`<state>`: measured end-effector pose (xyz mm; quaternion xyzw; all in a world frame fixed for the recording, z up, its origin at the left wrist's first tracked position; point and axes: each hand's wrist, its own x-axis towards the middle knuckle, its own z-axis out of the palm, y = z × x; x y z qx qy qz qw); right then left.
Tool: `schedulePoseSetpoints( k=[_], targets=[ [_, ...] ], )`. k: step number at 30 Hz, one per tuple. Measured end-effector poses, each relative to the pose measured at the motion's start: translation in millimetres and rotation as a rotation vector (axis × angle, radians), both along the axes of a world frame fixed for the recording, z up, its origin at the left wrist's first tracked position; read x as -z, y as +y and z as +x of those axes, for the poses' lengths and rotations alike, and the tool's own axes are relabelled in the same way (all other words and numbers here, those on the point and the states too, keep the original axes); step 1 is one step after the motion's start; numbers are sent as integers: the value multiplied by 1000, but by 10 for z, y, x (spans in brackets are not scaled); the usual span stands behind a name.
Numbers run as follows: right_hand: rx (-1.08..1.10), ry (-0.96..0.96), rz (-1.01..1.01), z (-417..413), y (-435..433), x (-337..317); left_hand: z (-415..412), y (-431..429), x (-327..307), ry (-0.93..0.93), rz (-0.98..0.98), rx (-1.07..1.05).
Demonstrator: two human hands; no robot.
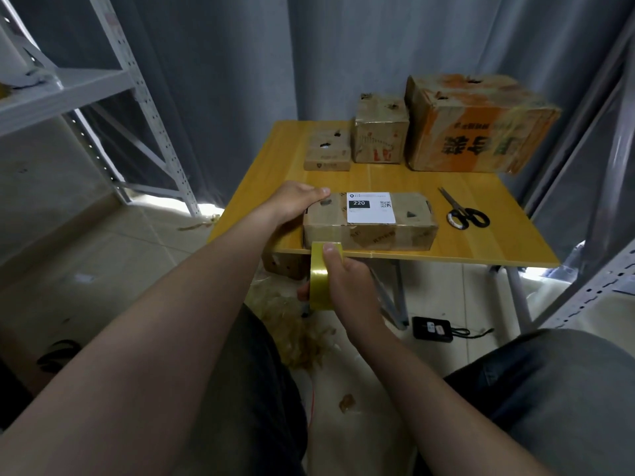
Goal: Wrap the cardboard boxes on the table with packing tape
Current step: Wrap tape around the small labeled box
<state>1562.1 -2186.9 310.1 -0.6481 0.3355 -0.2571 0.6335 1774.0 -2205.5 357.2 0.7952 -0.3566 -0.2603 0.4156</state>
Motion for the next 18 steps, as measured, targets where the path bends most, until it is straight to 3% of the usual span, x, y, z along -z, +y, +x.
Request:
schedulePoseSetpoints(
  k=[13,18],
  targets=[
    [25,146,15,-8,76,83,-38,29,46,29,-93,-110],
    [-43,147,182,30,78,12,-193,18,-23,-359,-119,-282]
  ],
)
